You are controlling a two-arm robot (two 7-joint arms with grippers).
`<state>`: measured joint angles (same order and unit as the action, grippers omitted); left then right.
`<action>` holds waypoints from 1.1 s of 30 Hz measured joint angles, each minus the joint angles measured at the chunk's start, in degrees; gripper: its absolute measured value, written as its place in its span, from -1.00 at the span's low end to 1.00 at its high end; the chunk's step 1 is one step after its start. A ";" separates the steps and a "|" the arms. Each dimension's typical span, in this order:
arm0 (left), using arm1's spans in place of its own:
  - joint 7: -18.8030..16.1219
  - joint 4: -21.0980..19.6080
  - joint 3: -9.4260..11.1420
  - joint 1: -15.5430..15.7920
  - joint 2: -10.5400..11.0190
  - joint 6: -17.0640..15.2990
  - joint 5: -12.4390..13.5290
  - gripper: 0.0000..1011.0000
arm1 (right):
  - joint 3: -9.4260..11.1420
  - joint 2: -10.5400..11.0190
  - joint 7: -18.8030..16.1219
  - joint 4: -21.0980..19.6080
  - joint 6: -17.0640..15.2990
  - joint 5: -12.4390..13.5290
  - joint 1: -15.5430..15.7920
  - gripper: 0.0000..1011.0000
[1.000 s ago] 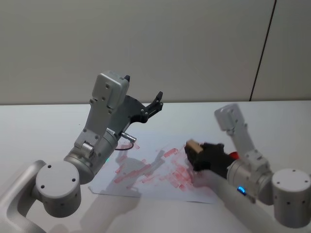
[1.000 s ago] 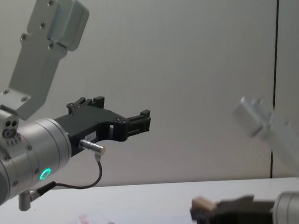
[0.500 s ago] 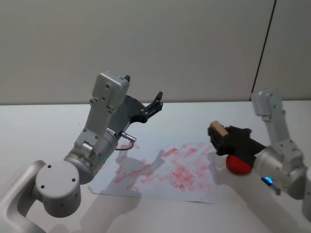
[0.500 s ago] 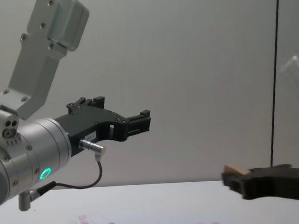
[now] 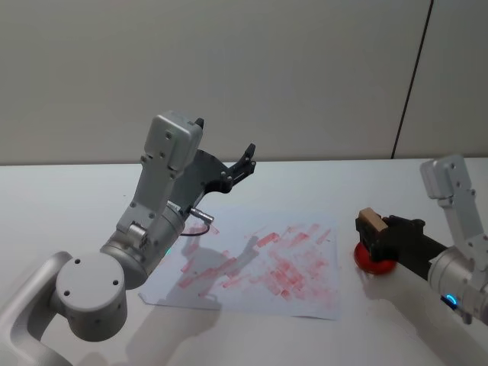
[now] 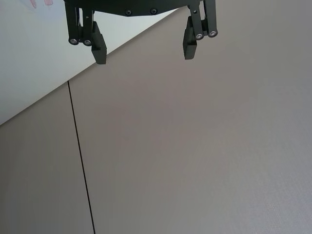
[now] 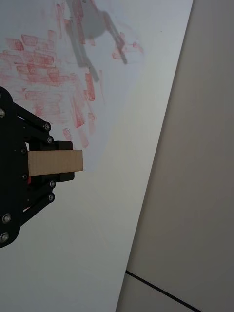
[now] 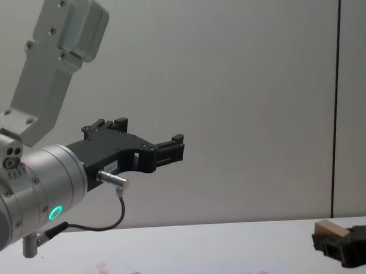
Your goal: Use the one hand to pick up the stamp and affix it onto the A4 paper.
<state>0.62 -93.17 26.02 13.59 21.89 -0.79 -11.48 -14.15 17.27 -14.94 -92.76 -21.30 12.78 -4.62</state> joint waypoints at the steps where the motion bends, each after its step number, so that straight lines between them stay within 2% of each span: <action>1: 0.00 0.00 0.00 0.00 0.00 0.00 0.00 0.98 | 0.00 0.05 0.00 0.04 -0.01 -0.10 0.03 -0.56; 27: 0.00 0.00 0.00 0.00 0.00 0.00 0.00 0.98 | -0.81 -0.46 -0.34 5.58 0.25 -4.57 -1.52 -0.56; 32: 0.00 0.00 0.00 0.00 0.00 0.00 0.00 0.98 | -0.94 -0.60 -0.32 6.15 0.26 -5.00 -1.71 -0.35; 33: 0.00 0.00 0.00 0.00 0.00 0.00 0.00 0.98 | -0.95 -0.61 -0.32 6.20 0.27 -5.04 -1.72 -0.20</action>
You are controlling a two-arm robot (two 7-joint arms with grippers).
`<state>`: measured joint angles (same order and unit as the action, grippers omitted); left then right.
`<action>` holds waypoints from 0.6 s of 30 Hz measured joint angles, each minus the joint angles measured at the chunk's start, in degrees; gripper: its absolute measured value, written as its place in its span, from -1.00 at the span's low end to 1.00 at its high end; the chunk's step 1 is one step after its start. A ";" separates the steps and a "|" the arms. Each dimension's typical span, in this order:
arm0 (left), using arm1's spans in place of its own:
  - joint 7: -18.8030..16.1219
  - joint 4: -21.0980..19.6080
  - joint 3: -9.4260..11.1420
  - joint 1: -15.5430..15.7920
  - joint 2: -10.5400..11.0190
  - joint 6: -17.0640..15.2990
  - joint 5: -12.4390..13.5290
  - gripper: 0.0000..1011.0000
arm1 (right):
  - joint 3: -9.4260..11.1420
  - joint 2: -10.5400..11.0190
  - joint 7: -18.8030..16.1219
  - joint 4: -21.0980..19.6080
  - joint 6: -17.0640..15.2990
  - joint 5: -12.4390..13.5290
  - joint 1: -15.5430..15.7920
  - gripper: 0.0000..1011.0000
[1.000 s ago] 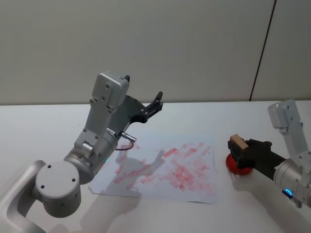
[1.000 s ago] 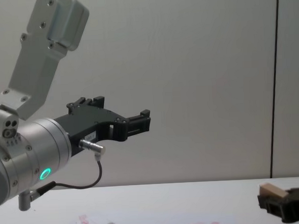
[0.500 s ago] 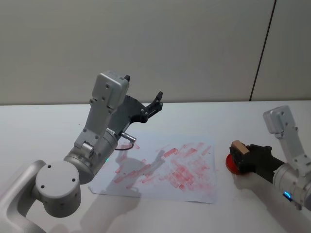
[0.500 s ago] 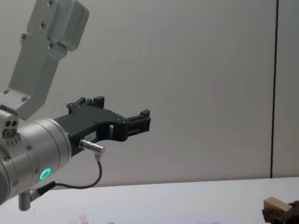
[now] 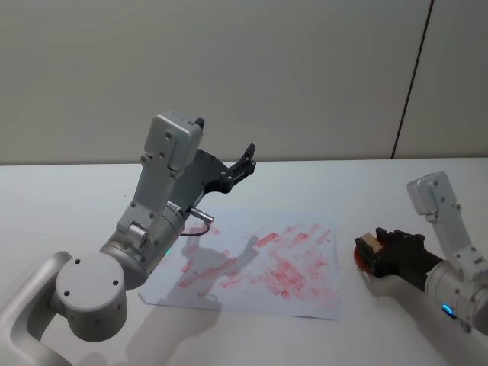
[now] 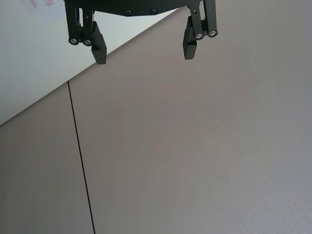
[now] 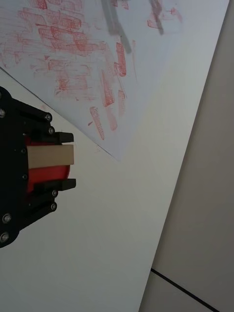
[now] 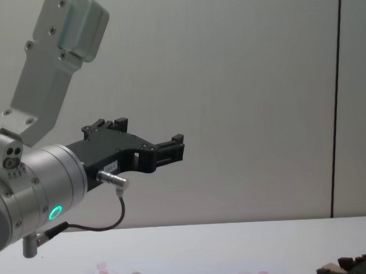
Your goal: Use the one hand to pick up the stamp and affix it onto the A4 paper.
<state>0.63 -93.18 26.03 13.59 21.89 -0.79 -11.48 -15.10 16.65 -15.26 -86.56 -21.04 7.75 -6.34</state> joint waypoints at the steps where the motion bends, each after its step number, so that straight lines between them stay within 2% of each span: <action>1: 0.00 0.00 0.00 0.00 0.00 0.00 0.00 0.98 | -0.01 -0.02 0.00 0.06 0.01 -0.06 -0.02 -0.20; 4: 0.00 0.00 0.00 0.00 0.00 0.00 0.00 0.98 | -0.06 -0.07 0.02 0.28 0.03 -0.21 -0.09 -0.05; 5: 0.00 0.00 0.00 0.00 0.00 0.00 0.00 0.98 | -0.09 -0.09 0.03 0.36 0.04 -0.29 -0.12 0.08; 8: 0.00 0.00 0.00 0.00 0.00 0.00 0.00 0.98 | -0.11 -0.12 0.04 0.51 0.05 -0.39 -0.16 0.28; 10: 0.00 0.00 0.00 0.00 0.00 0.00 0.00 0.98 | -0.12 -0.12 0.05 0.56 0.05 -0.43 -0.18 0.35; 11: 0.00 0.00 0.00 0.00 0.00 0.00 0.00 0.98 | -0.14 -0.13 0.06 0.62 0.05 -0.48 -0.19 0.48; 18: 0.00 0.00 0.00 0.00 0.00 0.00 0.00 0.98 | -0.17 -0.17 0.09 0.79 0.05 -0.60 -0.23 0.86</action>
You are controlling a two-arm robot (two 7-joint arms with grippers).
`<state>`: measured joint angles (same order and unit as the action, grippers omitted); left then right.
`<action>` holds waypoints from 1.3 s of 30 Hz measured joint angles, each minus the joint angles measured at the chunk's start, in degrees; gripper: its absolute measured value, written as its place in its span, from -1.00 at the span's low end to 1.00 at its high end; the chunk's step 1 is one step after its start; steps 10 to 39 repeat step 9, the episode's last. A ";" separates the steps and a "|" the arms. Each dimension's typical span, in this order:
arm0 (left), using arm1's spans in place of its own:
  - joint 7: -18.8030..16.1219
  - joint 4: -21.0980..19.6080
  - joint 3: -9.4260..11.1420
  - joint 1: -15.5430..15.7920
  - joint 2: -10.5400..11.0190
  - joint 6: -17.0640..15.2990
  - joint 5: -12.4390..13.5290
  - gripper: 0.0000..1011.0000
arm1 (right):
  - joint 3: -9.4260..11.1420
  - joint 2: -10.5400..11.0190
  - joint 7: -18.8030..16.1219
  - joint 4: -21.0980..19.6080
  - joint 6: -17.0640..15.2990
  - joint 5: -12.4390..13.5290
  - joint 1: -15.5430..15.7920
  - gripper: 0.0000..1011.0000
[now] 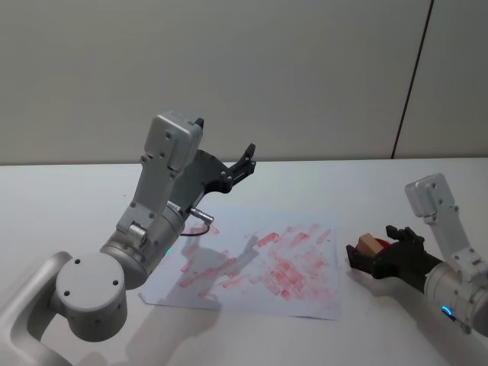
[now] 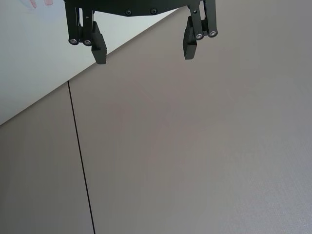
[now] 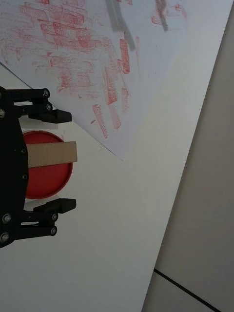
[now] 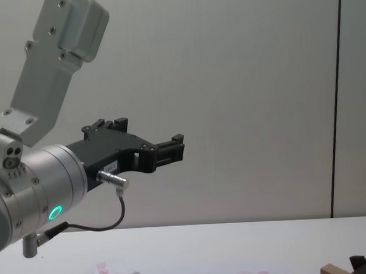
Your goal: Use the one hand to pick up the stamp and affix it onto the A4 paper.
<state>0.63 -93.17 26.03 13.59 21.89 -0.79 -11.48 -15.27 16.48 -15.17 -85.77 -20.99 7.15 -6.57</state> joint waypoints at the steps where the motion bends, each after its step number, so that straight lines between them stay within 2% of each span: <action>1: 0.00 0.00 0.00 0.00 0.00 0.00 0.00 0.98 | 0.00 0.00 0.00 0.01 0.00 -0.01 0.00 0.89; 3: 0.00 0.00 0.00 0.00 0.00 0.00 0.00 0.98 | -0.02 -0.02 0.00 0.04 0.00 -0.03 -0.02 0.98; 39: 0.00 0.00 0.00 0.00 0.00 0.00 0.00 0.98 | -0.04 -0.04 0.00 0.10 0.00 -0.06 -0.04 0.98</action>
